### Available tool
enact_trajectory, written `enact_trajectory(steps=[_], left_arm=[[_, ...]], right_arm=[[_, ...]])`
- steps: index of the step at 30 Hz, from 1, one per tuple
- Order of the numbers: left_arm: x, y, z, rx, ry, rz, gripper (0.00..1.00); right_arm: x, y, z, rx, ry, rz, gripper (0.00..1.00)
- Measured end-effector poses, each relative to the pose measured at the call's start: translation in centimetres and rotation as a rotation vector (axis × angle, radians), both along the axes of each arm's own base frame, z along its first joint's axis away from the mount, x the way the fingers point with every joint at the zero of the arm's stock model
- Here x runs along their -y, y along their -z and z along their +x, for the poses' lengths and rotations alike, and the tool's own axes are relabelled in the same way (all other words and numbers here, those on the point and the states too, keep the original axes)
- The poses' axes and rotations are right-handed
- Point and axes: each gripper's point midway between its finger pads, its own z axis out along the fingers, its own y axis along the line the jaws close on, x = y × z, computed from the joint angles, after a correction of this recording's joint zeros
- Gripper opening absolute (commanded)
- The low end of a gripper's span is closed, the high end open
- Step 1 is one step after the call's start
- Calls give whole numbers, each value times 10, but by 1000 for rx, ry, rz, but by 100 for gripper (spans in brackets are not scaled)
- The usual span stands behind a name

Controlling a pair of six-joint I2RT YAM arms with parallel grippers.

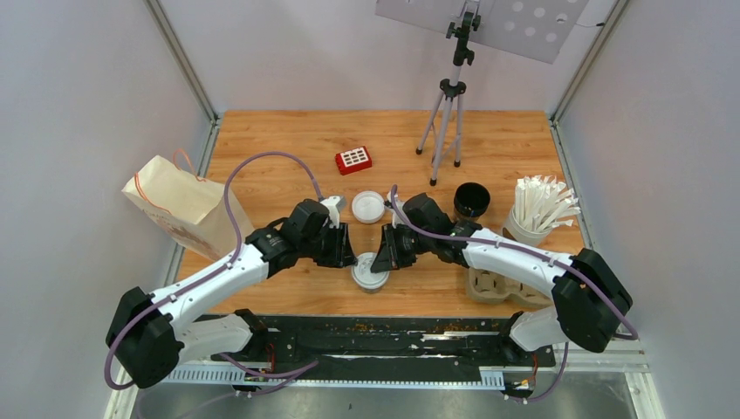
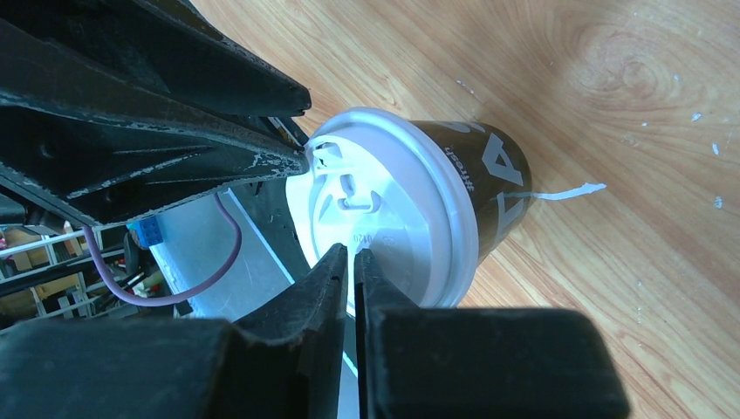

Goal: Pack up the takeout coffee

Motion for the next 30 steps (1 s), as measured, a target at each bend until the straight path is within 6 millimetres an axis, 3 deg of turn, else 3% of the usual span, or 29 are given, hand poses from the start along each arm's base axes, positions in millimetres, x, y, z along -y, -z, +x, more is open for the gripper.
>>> enact_trajectory(steps=[16, 20, 27, 30], left_arm=[[6, 8, 5, -25, -3, 6, 38], [6, 5, 4, -27, 0, 3, 44], [4, -3, 2, -33, -1, 16, 51], [4, -18, 6, -18, -6, 23, 56]], right_arm=[[1, 1, 1, 25, -3, 15, 11], [1, -1, 1, 32, -12, 10, 14], [7, -14, 3, 64, -34, -34, 34], [12, -31, 1, 107, -54, -28, 50]])
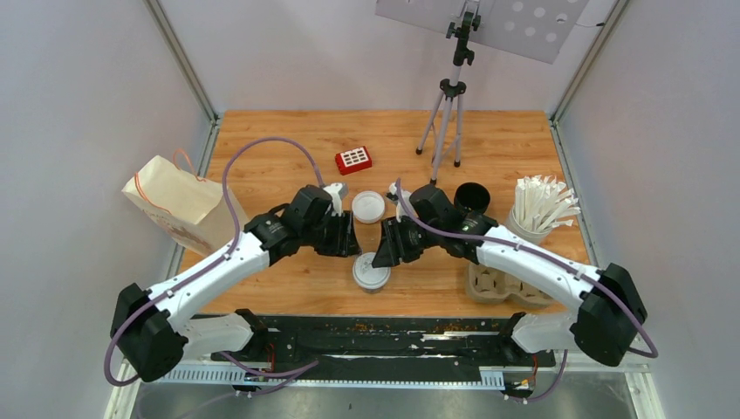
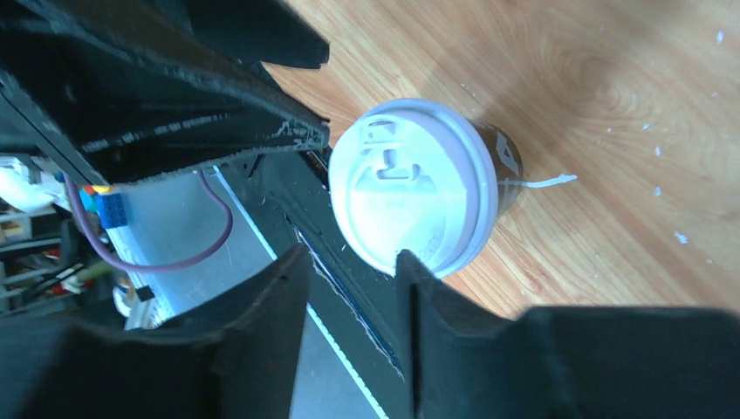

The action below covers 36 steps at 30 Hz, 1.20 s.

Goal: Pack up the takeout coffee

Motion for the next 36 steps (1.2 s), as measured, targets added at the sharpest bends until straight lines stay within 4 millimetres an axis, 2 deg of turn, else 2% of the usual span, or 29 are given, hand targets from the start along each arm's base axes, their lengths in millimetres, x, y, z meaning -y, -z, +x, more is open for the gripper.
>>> enact_trajectory(steps=[5, 7, 10, 13, 15, 17, 20, 24, 31, 36], left_arm=[[5, -62, 20, 131, -16, -45, 62], [3, -94, 24, 204, -23, -75, 66], [-6, -140, 22, 309, -32, -119, 74], [-21, -188, 12, 422, -38, -166, 87], [-34, -213, 3, 486, -46, -189, 96], [-45, -228, -5, 528, -52, -203, 99], [-63, -238, -17, 571, -76, -209, 100], [-80, -240, -27, 604, -107, -204, 100], [-89, -213, -28, 566, -124, -141, 100], [-91, -207, -29, 556, -125, -126, 100]], right_arm=[[8, -30, 2, 114, -21, 18, 78], [10, -35, 5, 160, -24, 3, 81], [10, -34, 9, 215, -33, -53, 86], [4, -28, 9, 266, -63, -136, 88], [-3, -24, 9, 300, -90, -184, 90], [-8, -18, 8, 320, -108, -221, 97], [-9, -6, 4, 330, -135, -272, 100], [-11, 10, 1, 340, -157, -333, 97], [-12, 31, 4, 374, -161, -429, 92], [-11, 36, 7, 394, -147, -460, 86]])
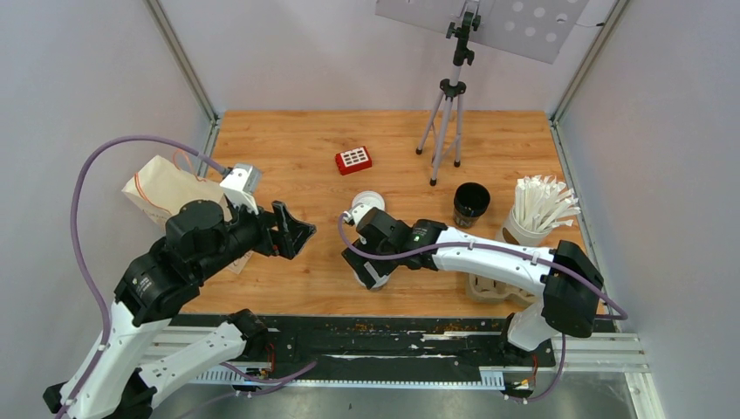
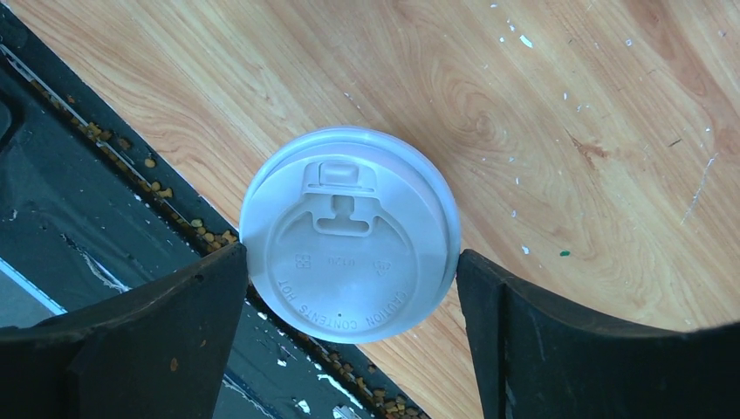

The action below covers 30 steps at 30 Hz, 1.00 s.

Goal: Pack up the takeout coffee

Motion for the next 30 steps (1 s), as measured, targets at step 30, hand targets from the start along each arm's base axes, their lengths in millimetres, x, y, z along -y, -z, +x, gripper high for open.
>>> enact_trajectory(steps=[30], left_arm=[[-4, 26, 3, -18, -14, 56, 100]], right_arm=[[54, -16, 79, 32, 240, 40, 75]])
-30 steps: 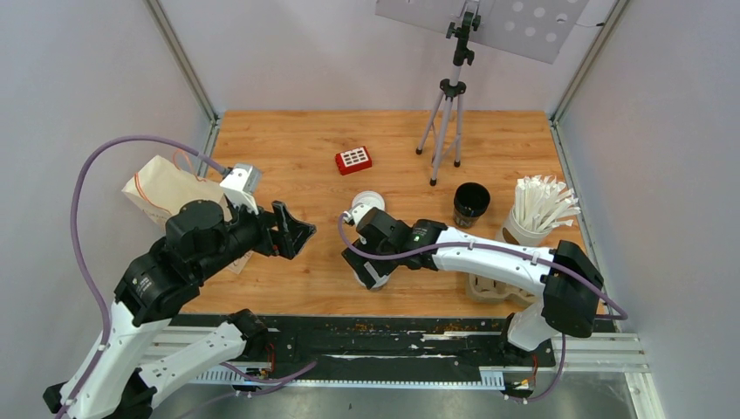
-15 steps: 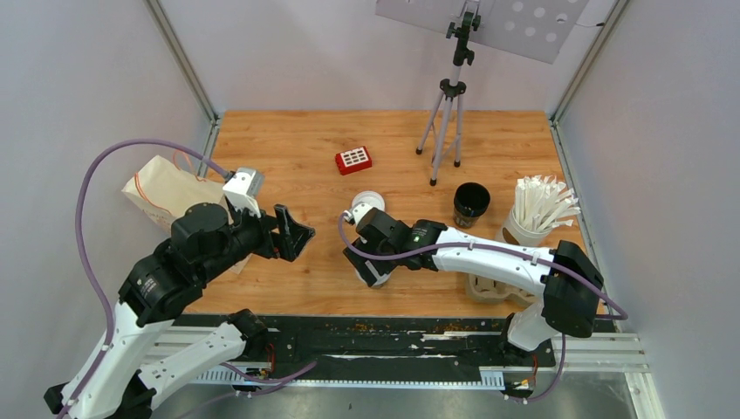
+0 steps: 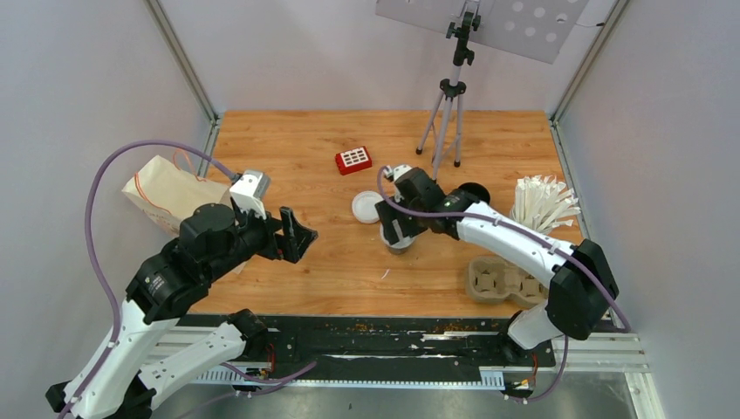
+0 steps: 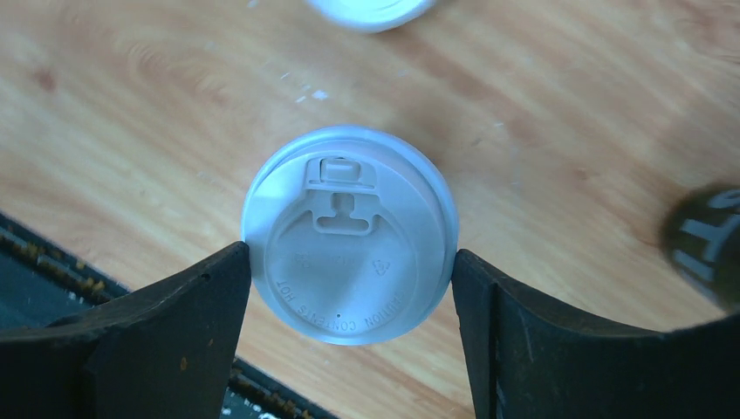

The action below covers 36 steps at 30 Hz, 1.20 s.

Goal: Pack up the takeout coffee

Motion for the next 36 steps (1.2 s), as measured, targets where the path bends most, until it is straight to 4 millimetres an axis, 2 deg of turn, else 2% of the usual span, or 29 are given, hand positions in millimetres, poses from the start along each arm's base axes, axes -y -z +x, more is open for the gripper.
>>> enact_trajectory(steps=[4, 7, 12, 16, 21, 27, 31, 36], left_arm=[[3, 7, 1, -12, 9, 5, 100], [6, 14, 2, -28, 17, 14, 100], [11, 26, 3, -58, 35, 34, 100], [16, 31, 3, -78, 51, 41, 100], [22, 38, 3, -99, 75, 45, 100], [33, 54, 6, -123, 118, 63, 100], [39, 80, 11, -140, 161, 121, 100], [41, 116, 17, -166, 199, 215, 100]], right_arm=[[30, -4, 38, 5, 113, 18, 76], [45, -11, 74, 22, 186, 27, 76], [50, -15, 120, 23, 238, 57, 76], [52, -11, 147, 16, 263, 68, 76], [54, -4, 165, 5, 280, 59, 77], [57, 6, 167, -23, 283, 38, 79], [58, 13, 169, -40, 285, 31, 84], [57, 6, 170, -40, 284, 33, 93]])
